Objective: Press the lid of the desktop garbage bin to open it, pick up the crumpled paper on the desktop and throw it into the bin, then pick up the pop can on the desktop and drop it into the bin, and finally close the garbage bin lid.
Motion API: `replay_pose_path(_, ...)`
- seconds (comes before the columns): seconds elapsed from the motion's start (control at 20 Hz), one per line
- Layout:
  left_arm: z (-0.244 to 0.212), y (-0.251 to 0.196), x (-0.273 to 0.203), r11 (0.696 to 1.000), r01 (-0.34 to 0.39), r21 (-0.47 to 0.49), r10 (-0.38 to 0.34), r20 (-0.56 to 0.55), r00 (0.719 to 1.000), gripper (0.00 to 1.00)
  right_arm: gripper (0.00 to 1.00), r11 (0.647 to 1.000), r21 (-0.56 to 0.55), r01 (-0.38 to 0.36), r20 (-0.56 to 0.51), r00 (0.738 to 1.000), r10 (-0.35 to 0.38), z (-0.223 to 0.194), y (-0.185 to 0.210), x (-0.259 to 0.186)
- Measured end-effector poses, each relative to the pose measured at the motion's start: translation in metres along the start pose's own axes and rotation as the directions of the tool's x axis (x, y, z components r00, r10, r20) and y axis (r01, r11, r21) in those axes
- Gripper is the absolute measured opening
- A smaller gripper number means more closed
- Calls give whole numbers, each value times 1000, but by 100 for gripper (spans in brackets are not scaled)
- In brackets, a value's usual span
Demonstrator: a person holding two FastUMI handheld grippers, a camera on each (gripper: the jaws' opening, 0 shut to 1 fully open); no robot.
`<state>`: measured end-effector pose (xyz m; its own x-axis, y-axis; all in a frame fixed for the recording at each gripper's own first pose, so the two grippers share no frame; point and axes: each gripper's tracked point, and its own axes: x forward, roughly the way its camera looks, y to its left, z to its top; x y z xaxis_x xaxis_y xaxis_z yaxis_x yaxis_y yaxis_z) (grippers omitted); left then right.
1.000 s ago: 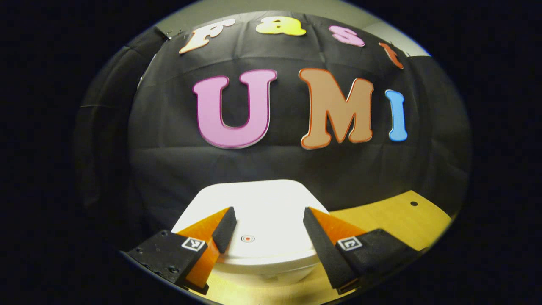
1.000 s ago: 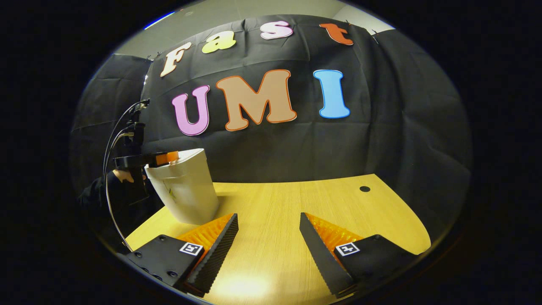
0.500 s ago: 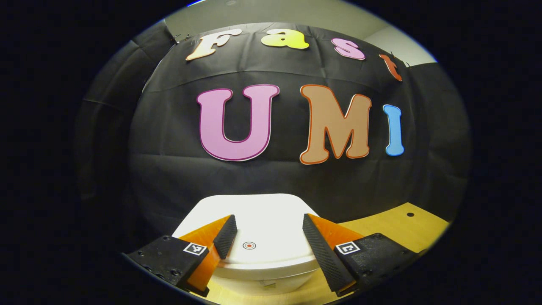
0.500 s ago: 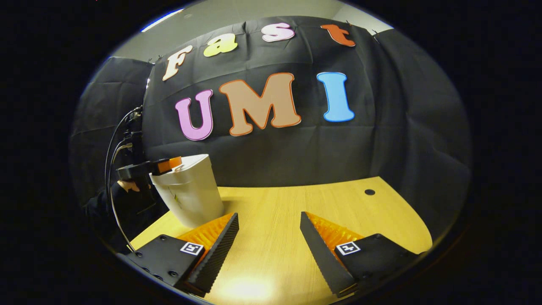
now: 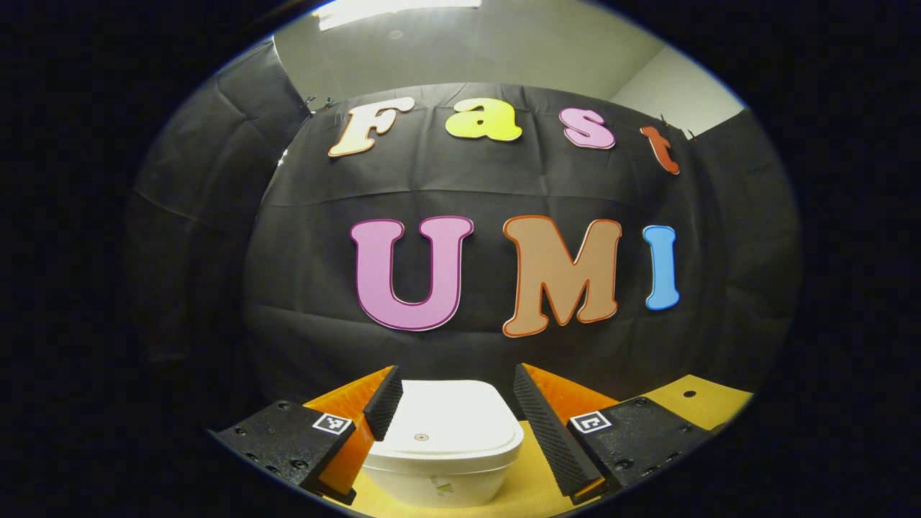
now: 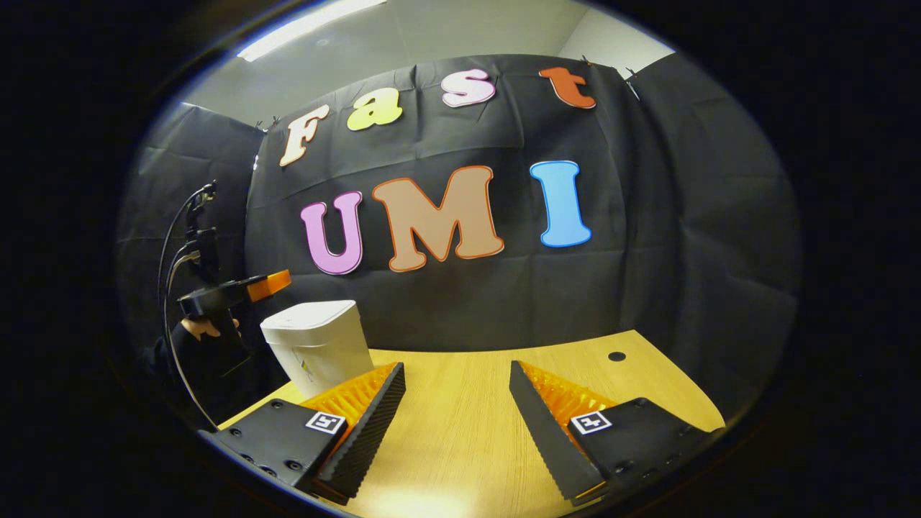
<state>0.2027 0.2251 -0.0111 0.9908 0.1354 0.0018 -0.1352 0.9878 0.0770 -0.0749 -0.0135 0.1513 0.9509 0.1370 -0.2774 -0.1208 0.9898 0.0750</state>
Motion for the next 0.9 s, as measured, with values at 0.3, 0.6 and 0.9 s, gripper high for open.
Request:
replay_pose_path(0.3,-1,-43,-70,999,40,-22,-41,-10,999,94,95,1000,8,-3,44,999,2,15,-17,-19)
replay_pose_path(0.6,-12,-96,-146,995,75,-62,-77,-31,997,94,98,1000,-13,3,107,994,-2,26,-39,-51)
replay_pose_path(0.9,-9,-150,-214,996,87,-25,-88,-21,996,94,97,999,4,54,216,975,-54,38,-72,-92)
